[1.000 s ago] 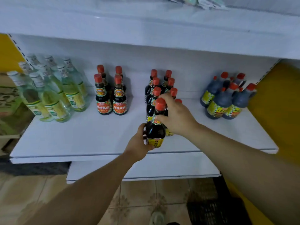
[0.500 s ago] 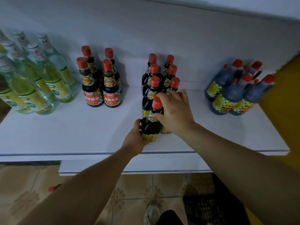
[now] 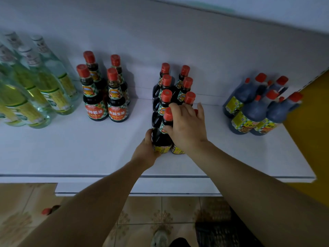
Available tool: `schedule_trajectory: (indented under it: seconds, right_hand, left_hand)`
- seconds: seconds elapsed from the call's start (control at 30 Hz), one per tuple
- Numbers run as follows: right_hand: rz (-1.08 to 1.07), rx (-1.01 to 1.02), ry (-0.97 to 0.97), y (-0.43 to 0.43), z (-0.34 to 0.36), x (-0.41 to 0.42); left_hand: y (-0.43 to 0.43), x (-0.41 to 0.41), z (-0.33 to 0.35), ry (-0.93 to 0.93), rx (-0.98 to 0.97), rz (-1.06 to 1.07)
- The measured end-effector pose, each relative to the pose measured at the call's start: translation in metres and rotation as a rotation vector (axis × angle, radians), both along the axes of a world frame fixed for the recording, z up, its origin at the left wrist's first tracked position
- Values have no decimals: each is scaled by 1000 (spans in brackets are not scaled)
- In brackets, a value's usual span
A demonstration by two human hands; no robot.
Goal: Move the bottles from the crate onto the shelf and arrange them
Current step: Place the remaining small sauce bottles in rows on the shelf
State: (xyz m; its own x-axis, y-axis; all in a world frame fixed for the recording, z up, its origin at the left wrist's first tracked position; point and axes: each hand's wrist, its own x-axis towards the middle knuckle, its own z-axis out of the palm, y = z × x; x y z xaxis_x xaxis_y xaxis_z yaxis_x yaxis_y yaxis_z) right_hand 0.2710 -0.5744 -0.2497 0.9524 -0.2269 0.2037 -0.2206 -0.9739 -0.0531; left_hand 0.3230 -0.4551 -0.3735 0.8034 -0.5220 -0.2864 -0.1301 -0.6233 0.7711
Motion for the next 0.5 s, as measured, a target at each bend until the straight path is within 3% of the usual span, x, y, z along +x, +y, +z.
schedule_trajectory:
  seconds: [0.13, 0.5]
  right_hand:
    - [19, 67, 67, 1, 19, -2]
    - [215, 32, 226, 74, 87, 15]
  left_hand:
    - [14, 1, 26, 80, 76, -11]
    - [169, -9, 126, -27, 210, 42]
